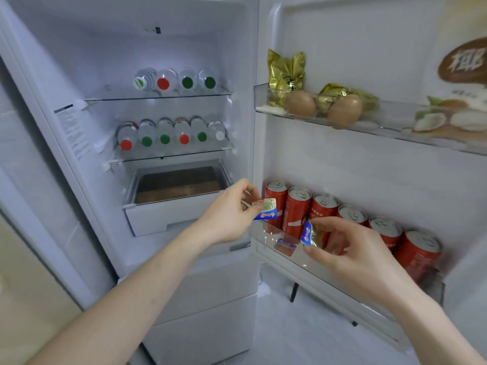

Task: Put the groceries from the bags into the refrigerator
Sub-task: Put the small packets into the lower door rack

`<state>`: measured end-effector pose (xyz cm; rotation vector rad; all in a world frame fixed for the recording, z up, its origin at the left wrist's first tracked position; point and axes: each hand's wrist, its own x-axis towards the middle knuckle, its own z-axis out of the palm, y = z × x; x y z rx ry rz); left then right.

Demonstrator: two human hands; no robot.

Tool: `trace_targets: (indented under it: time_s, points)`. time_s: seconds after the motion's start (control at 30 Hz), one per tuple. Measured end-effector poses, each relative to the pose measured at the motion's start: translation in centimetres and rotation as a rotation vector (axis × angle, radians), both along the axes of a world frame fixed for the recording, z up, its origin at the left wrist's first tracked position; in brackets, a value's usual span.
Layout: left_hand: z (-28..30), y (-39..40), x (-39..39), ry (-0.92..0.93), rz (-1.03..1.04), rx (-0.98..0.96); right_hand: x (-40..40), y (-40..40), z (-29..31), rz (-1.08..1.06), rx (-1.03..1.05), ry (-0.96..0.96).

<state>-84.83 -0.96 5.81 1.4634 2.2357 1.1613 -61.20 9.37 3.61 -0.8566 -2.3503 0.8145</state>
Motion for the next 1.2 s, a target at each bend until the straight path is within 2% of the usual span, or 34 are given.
trace_targets:
  time_s: [0.23, 0.5, 0.63, 1.2]
  points:
    - [-2.0, 6.1, -1.6, 0.032, 0.047, -0.145, -0.4, 2.5, -0.3, -0.001, -0.035, -0.062]
    - [-4.5, 8.7, -2.7, 0.098, 0.150, -0.250, -1.6, 3.7, -1.5, 0.020, -0.049, -0.098]
    - [-4.5, 9.4, -2.9, 0.215, 0.165, -0.342, -2.4, 3.9, -2.0, 0.014, -0.078, -0.121]
    - [-3.6, 10.8, -3.0, 0.501, 0.061, -0.658, -4.5, 3.7, -2.8, -0.037, -0.089, -0.308]
